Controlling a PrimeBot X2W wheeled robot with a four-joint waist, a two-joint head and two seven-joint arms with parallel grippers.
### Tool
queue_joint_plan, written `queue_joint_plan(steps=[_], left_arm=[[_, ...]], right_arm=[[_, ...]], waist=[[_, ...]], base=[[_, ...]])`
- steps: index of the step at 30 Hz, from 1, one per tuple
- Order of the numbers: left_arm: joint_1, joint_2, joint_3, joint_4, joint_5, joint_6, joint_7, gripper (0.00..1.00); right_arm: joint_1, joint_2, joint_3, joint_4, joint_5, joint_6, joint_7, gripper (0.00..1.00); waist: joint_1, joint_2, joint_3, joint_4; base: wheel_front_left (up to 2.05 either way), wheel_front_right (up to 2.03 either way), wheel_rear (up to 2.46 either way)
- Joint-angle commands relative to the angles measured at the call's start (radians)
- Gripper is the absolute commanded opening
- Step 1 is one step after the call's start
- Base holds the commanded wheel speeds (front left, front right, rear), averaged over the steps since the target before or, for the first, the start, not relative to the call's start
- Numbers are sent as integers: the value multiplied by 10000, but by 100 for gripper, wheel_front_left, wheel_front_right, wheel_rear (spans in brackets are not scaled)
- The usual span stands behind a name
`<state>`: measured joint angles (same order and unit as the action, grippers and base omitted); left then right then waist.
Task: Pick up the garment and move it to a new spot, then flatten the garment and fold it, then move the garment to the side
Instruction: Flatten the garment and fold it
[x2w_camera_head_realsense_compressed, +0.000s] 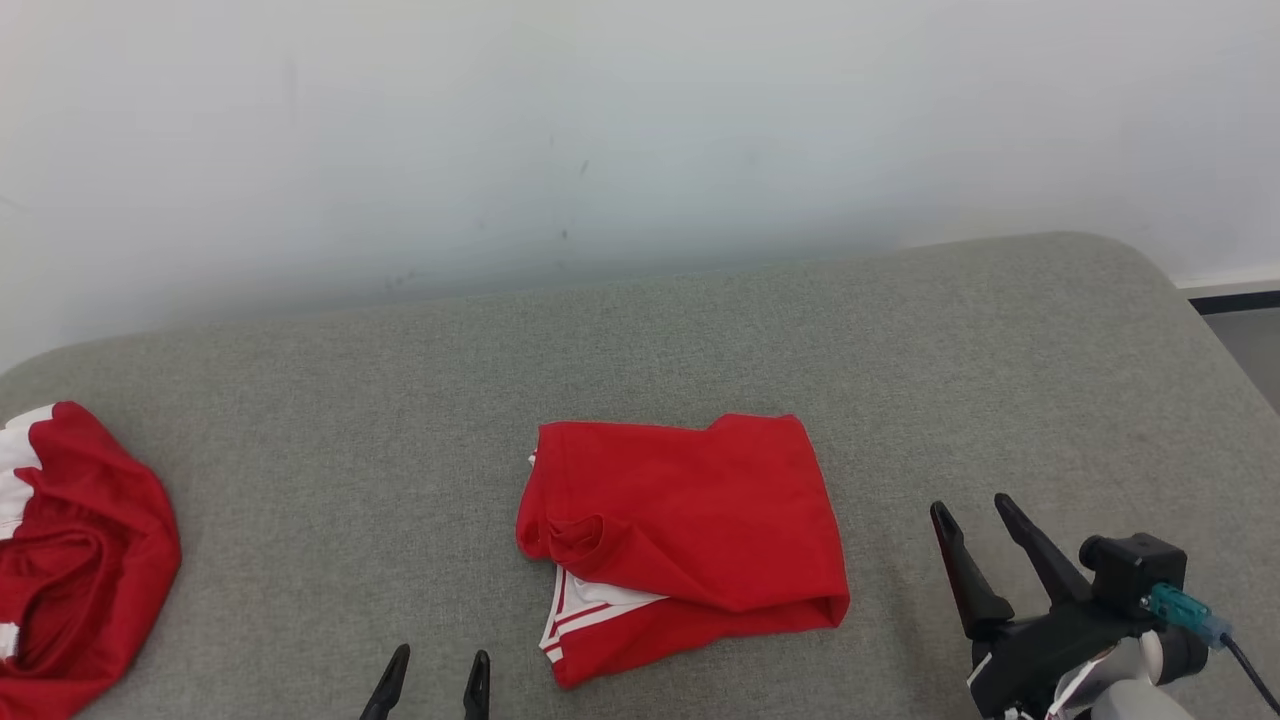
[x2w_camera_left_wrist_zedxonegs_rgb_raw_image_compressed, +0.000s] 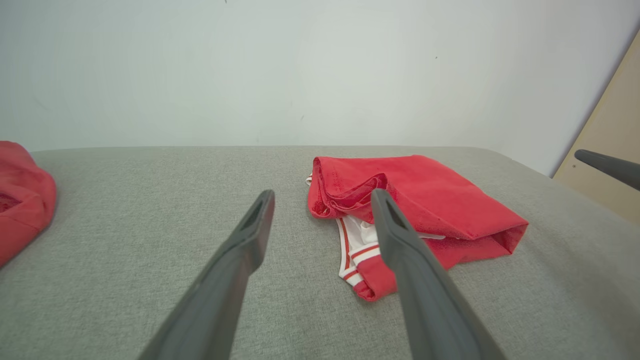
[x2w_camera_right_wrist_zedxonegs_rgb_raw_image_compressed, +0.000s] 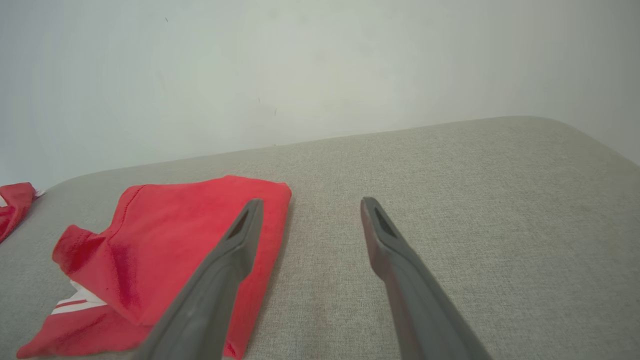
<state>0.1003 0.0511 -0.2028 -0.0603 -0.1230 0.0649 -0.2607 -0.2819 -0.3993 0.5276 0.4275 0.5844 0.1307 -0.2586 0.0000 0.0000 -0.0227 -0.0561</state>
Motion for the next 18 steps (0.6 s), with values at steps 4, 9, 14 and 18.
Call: queue_joint_plan(steps=[4,9,14,18], left_arm=[[131,2,77,-73,-53,74,-48,100],[72,-1,70,-96,-69,82,-48,100],[-3,-1,-28,-91,-84,47,-48,100],[-83,-1,-129,-67,-105,65,-48,100]], right_arm=[[598,165,-316,-459,-526,-1,-63,100],[785,298,-250,-765,-856,-1,-65,0],[228,498,211,-617,-798,-1,-68,0],[-563,701,976,-67,-540,-1,-67,0]], waist=[[0,0,-49,69],[0,0,-60,207],[0,0,-1,437],[0,0,94,796]], base=[[0,0,0],[0,0,0],[0,0,0],[0,0,0]])
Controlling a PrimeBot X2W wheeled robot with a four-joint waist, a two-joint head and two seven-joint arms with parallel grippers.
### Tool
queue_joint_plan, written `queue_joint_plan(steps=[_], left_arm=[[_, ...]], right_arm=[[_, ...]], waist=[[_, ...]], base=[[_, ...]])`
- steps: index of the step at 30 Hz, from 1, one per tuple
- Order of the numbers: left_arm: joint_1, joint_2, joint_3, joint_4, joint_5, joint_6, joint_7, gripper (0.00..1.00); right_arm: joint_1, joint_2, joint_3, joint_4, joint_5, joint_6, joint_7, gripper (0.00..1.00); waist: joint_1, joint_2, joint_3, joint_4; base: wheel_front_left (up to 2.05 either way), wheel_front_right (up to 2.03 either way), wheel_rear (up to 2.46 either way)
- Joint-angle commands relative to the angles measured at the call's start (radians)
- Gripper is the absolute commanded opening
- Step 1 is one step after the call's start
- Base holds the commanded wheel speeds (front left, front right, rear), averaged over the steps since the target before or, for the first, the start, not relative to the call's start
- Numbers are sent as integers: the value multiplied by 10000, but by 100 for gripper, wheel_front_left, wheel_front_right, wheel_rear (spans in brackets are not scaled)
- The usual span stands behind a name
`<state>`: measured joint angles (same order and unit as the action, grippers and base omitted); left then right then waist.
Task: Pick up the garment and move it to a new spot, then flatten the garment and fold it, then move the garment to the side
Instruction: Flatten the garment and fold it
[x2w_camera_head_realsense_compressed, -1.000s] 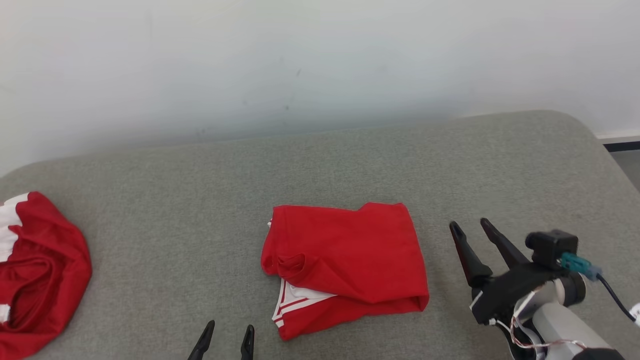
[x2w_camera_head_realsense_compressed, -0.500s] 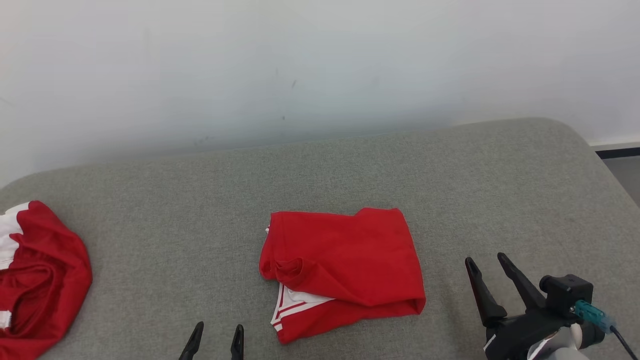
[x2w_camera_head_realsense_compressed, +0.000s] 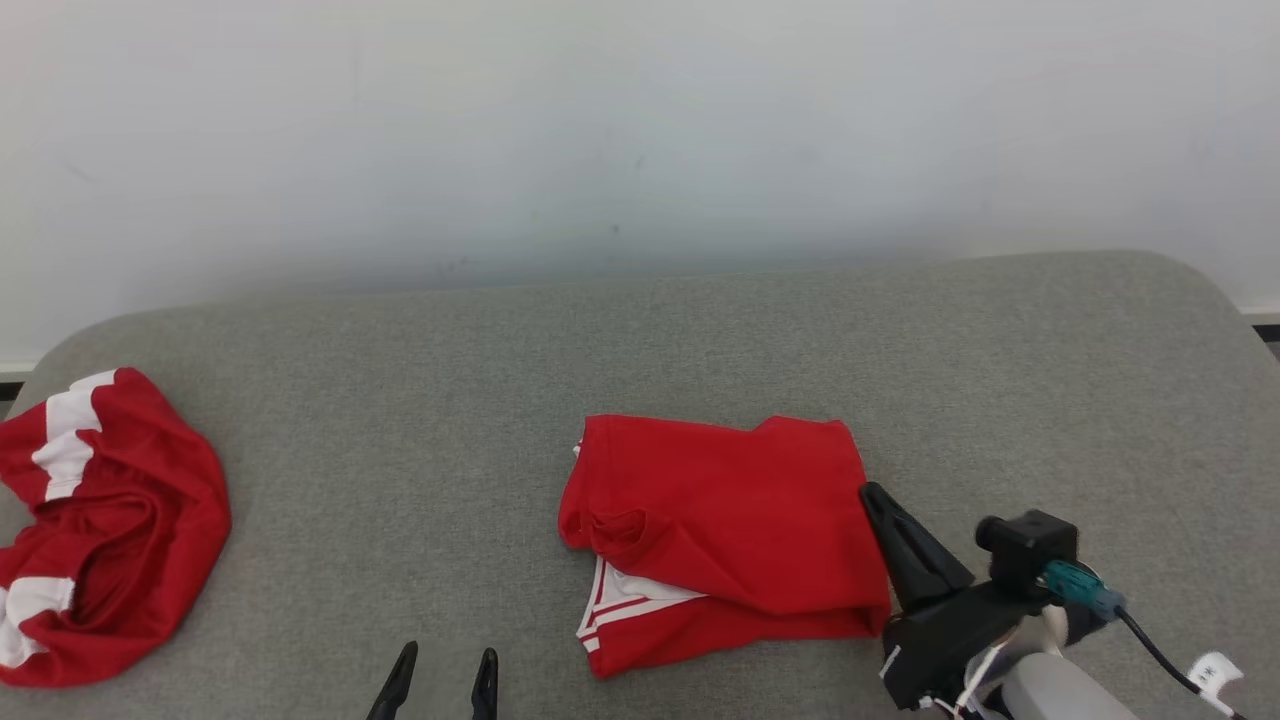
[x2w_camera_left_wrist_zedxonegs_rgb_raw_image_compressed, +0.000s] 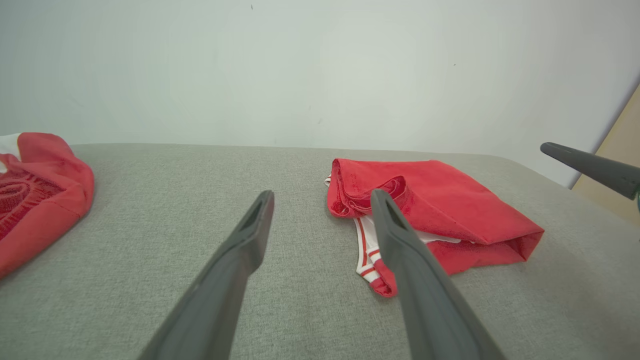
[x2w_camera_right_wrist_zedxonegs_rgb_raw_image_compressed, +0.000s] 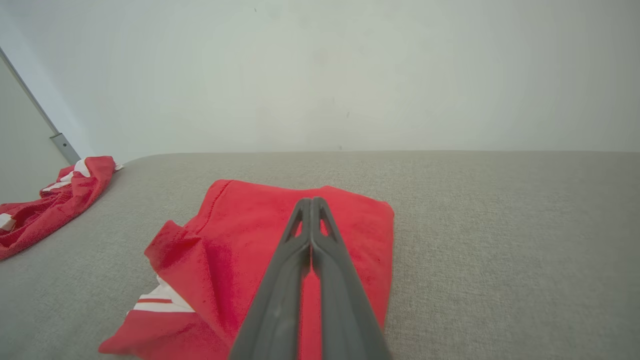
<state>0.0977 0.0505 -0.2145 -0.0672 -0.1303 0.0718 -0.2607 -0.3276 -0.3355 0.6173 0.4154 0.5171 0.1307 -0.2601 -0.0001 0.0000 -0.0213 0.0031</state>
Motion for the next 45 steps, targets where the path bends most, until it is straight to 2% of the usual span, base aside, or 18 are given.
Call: queue_joint_plan(steps=[1,7,15,24,34,45], left_arm=[[-79,3,-35,17,-37,-15,-48,100],[-151,2,-177,97,-96,7,-48,100],[-404,3,-432,128,-199,59,-48,100],[-600,3,-575,196,-317,69,-48,100],[-551,2,-491,302,-209,30,-48,100],[-447,2,-442,286,-218,-2,-48,100]], right_arm=[[-327,74,332,223,170,-1,-51,0],[-1722,-72,2182,1184,851,-1,-51,0],[-3209,-761,4345,2186,1957,-1,-46,0],[-3867,-1126,6084,2466,3263,-1,-46,0],[-3286,-1104,6653,1871,3832,-1,-36,0],[-2153,-1248,6646,-65,3727,-1,1251,0]], waist=[[1,0,116,317],[1,0,308,960],[1,0,849,1816],[1,0,1219,2159],[1,0,983,2082],[1,0,727,1858]], base=[[0,0,0],[0,0,0],[0,0,0],[0,0,0],[0,0,0],[0,0,0]])
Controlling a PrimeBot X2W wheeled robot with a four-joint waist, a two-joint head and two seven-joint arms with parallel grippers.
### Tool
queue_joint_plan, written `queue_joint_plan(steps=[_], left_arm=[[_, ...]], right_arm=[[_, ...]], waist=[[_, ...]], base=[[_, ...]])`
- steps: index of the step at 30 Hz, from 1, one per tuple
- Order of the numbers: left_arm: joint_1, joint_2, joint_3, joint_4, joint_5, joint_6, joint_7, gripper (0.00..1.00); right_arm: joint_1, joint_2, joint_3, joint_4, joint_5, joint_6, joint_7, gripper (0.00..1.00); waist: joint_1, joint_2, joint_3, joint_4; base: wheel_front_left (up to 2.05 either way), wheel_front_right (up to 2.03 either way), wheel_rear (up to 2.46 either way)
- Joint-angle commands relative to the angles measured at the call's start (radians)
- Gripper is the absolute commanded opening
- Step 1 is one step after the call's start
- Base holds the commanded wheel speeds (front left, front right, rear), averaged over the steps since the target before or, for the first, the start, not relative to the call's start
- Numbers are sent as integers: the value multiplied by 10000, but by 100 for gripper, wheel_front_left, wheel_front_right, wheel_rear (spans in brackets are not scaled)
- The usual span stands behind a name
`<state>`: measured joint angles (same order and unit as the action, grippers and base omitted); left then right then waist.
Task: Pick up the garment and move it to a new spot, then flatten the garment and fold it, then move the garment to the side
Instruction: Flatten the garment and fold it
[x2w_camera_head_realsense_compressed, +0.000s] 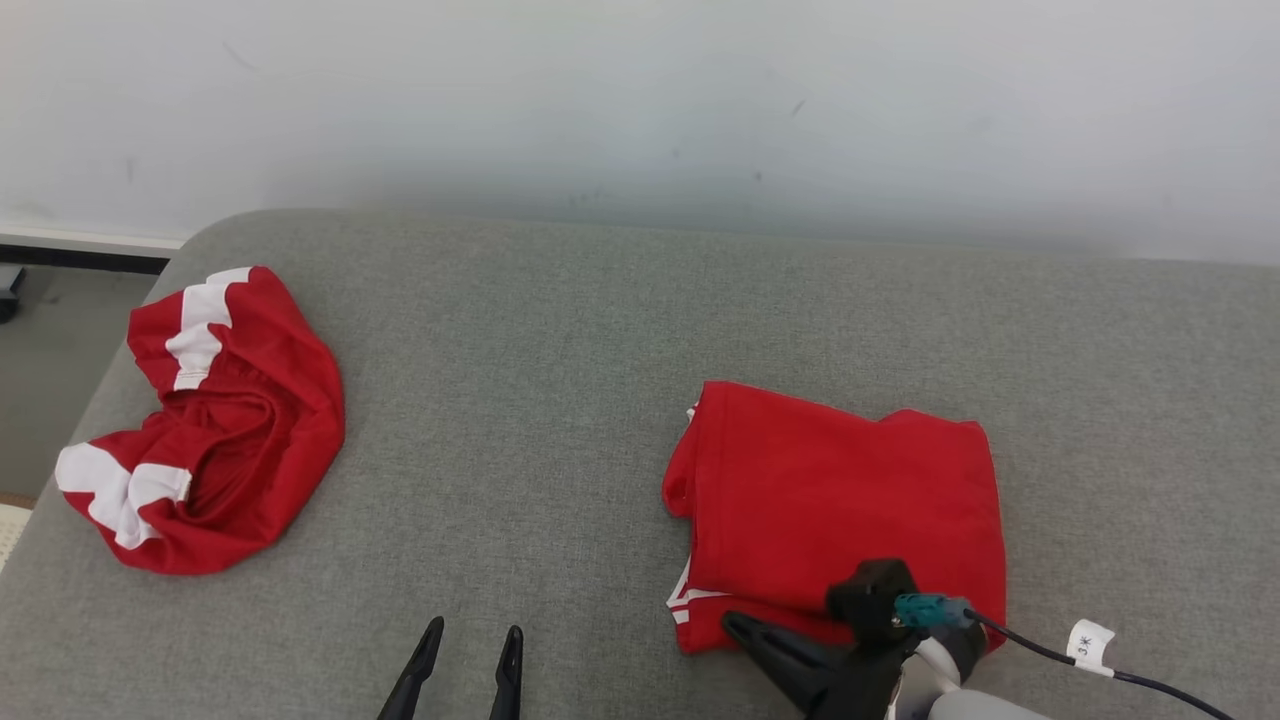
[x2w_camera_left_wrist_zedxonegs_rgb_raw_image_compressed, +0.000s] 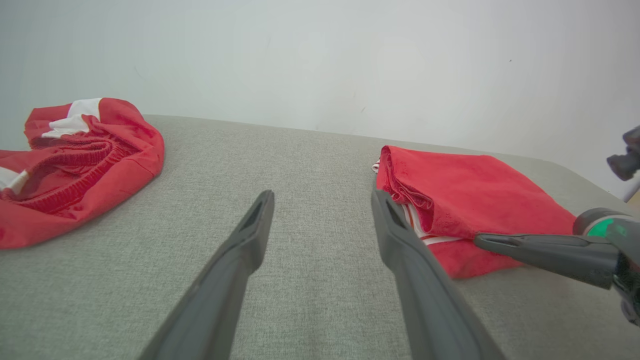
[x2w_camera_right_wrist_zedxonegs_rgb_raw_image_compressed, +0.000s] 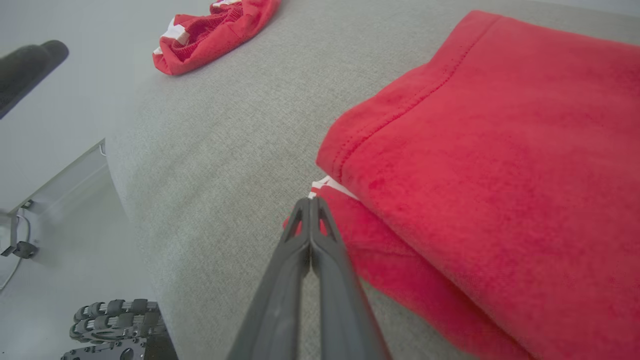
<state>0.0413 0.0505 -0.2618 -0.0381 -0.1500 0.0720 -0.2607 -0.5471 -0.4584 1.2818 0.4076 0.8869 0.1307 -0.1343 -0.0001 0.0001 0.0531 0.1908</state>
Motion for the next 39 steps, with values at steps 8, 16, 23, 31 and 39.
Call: queue_joint_plan(steps=[8,16,23,31,39], left_arm=[[289,2,180,-86,-99,110,-48,100],[477,2,515,-292,-133,206,-46,100],[553,0,974,-445,-177,224,-48,100],[672,2,1404,-499,-22,98,-48,100],[851,2,1641,-455,-89,-168,-48,100]], right_arm=[[-225,-220,4,-281,25,-1,-873,0],[-627,-45,-1207,192,-221,-1,-1304,100],[661,183,-4218,-138,-2186,-1,-1304,100],[2435,692,-7028,-1004,-4055,-1,-1301,100],[3793,1109,-8369,-2010,-5168,-1,-1302,100]], waist=[[1,-1,-329,-388],[1,-1,-635,-1259],[1,-1,-816,-2166],[1,-1,-989,-2656],[1,-1,-1176,-2702]], base=[[0,0,0],[0,0,0],[0,0,0],[0,0,0],[0,0,0]])
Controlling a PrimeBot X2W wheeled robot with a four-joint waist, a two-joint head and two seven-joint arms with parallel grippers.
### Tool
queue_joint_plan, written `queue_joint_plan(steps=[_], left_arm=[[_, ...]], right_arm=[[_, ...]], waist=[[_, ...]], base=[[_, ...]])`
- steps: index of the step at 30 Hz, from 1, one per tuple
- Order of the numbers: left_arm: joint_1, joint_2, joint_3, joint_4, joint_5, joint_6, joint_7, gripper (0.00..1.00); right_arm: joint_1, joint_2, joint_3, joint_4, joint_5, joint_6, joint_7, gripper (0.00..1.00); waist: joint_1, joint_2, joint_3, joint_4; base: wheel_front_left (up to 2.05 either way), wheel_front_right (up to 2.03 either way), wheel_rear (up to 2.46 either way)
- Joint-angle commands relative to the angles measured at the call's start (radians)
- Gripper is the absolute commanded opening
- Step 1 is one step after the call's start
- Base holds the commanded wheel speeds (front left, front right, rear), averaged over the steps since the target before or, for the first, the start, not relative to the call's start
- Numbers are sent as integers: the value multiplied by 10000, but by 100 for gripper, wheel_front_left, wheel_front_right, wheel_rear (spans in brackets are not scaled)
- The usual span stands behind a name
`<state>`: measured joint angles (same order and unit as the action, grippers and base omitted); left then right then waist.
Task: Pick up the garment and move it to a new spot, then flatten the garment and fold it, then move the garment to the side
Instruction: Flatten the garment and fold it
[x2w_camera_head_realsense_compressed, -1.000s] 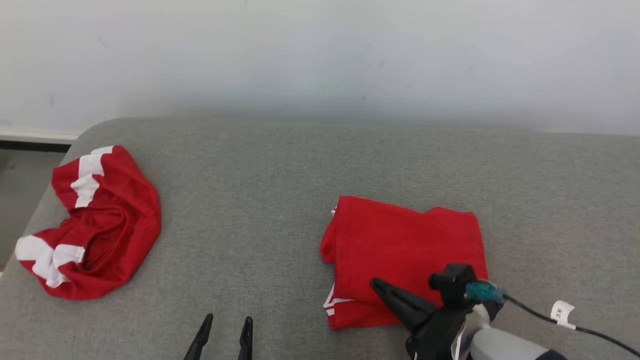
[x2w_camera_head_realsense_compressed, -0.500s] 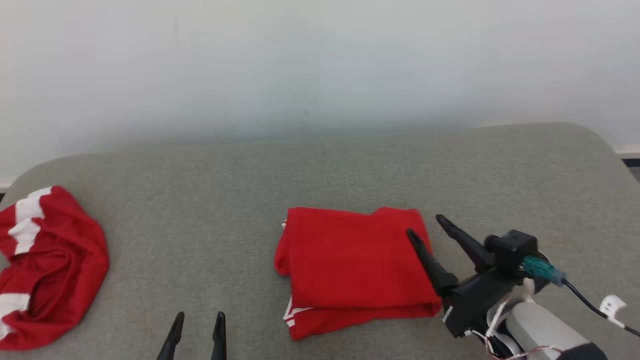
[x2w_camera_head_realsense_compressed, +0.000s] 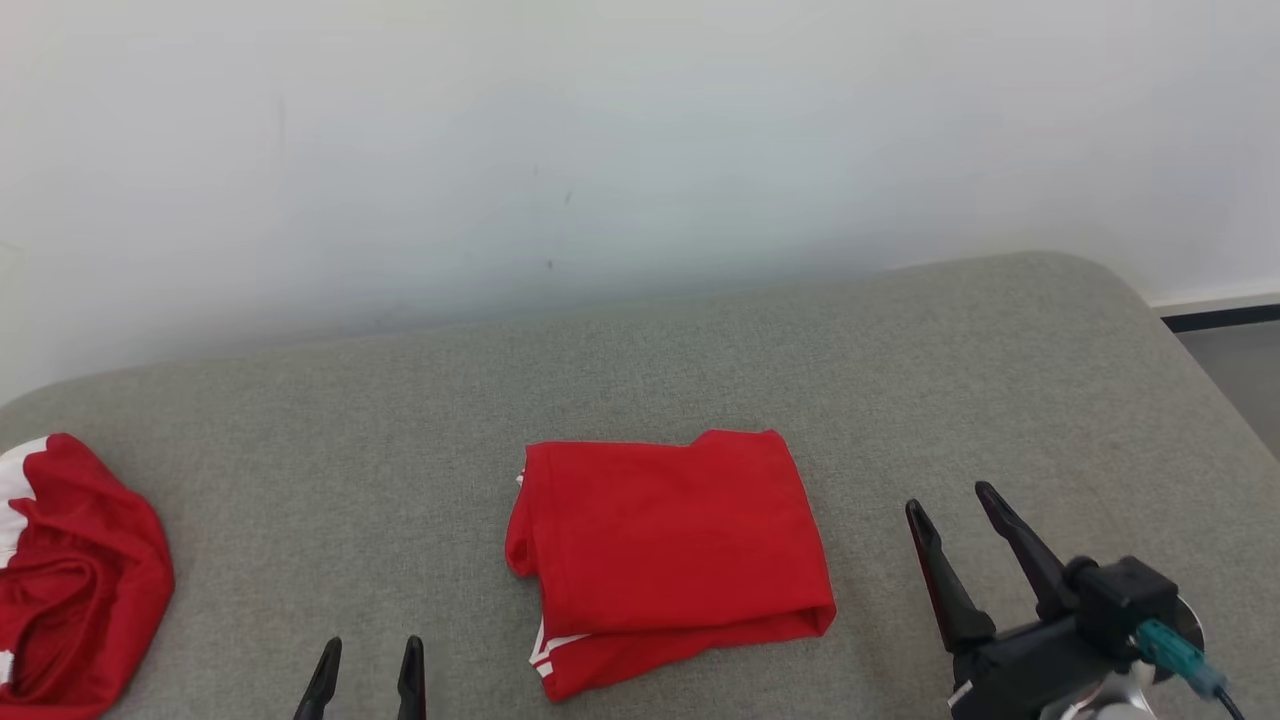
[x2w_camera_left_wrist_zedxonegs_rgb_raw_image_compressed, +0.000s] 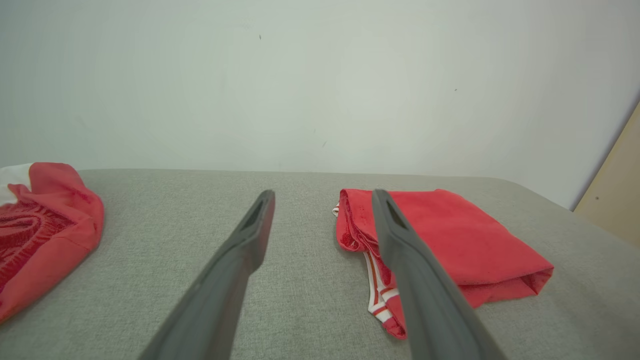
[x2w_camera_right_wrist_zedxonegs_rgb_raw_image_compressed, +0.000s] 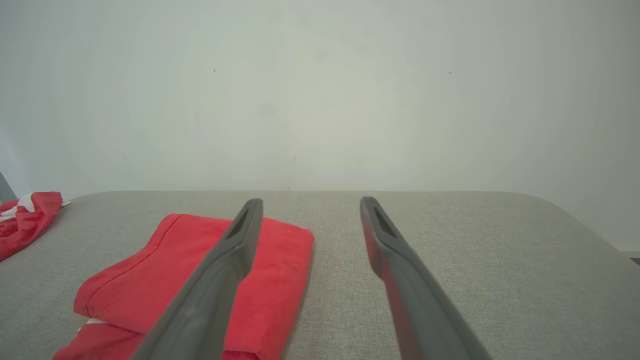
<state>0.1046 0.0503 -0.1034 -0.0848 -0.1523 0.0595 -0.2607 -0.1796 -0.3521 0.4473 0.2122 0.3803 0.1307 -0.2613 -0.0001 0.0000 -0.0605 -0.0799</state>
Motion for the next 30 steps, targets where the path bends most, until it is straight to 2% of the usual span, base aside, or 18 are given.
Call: queue_joint_plan(steps=[1,10,21,30], left_arm=[[253,2,79,30,-88,-55,-48,100],[636,4,198,150,-228,-90,-48,100],[1125,4,294,107,-48,-122,-48,100],[1295,4,93,41,28,-2,-48,100]], right_arm=[[305,114,-163,-226,-218,-1,-32,100],[1829,625,-1020,-1257,-944,-1,-33,100],[2776,467,-348,-1180,-417,-1,-33,100],[2905,415,-303,-1225,-383,-1,-33,100]], waist=[[1,0,-71,19],[1,0,-390,261],[1,0,-667,504],[1,0,-718,532]], base=[[0,0,0],[0,0,0],[0,0,0],[0,0,0]])
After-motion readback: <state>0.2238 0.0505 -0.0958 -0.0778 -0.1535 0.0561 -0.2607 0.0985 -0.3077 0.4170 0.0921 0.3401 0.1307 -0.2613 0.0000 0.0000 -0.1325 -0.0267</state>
